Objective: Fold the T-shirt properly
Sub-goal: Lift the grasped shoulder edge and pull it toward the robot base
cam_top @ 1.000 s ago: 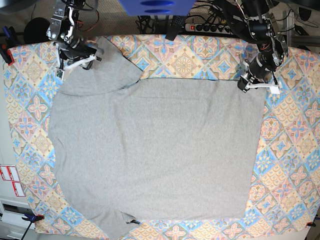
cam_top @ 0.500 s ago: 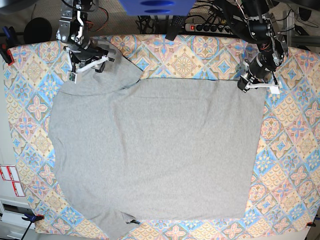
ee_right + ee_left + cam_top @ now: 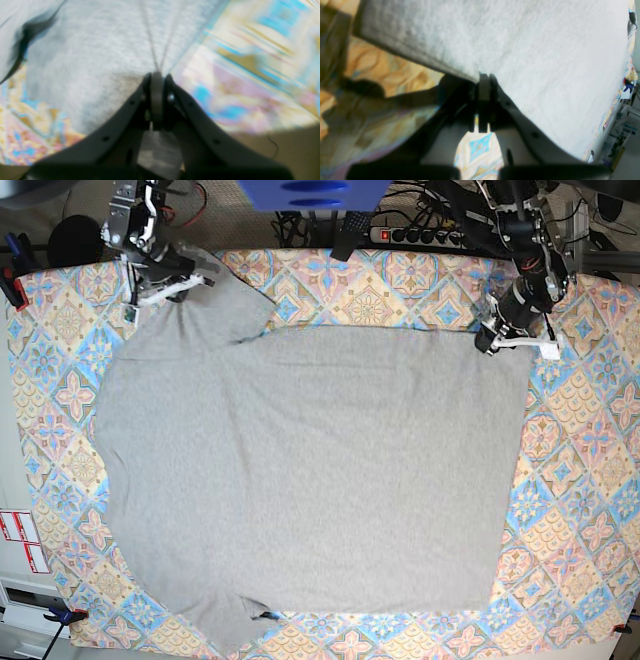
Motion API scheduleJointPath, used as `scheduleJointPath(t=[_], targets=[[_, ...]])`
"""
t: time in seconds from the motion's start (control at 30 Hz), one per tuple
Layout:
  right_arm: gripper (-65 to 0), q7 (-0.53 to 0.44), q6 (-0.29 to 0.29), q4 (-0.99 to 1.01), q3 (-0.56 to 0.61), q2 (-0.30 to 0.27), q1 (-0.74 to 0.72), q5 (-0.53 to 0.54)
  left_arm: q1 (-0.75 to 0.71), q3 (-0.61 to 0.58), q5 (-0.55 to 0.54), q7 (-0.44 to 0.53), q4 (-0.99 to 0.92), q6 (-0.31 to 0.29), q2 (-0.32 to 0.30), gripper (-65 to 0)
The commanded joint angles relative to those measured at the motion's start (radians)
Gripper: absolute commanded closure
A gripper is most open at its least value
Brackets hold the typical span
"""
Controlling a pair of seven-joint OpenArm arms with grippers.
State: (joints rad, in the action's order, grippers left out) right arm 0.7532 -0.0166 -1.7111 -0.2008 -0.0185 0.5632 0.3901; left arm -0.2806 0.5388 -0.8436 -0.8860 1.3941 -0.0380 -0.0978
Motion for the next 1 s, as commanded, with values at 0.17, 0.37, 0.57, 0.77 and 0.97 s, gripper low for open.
scheduleJointPath(t=[0.17, 0.37, 0.57, 0.77, 0.97], targets=[[0.0, -0.010, -0.001, -0.056, -0.061, -0.010, 0.059, -0.001, -0.079, -0.001, 0.054, -0.026, 0.000, 0.033, -0.029, 0.0], [0.0, -0.010, -0.001, -0.082, -0.081, -0.010, 0.122, -0.001, -0.168, -0.009, 0.054, -0.023, 0.000, 0.033, -0.053, 0.0], [0.0, -0.011, -0.001, -0.122, -0.081, -0.010, 0.172, 0.000, -0.250, -0.009, 0.056, -0.026, 0.044, 0.031, -0.058, 0.0], [0.0, -0.011, -0.001, -0.166, -0.081, -0.010, 0.188, 0.000, -0.332, -0.009, 0.056, -0.028, 0.190, -0.023, -0.050, 0.0], [0.0, -0.011, -0.001, -0.198, -0.081, -0.010, 0.183, -0.001, -0.311, -0.001, 0.054, -0.023, 0.258, -0.023, -0.050, 0.0]])
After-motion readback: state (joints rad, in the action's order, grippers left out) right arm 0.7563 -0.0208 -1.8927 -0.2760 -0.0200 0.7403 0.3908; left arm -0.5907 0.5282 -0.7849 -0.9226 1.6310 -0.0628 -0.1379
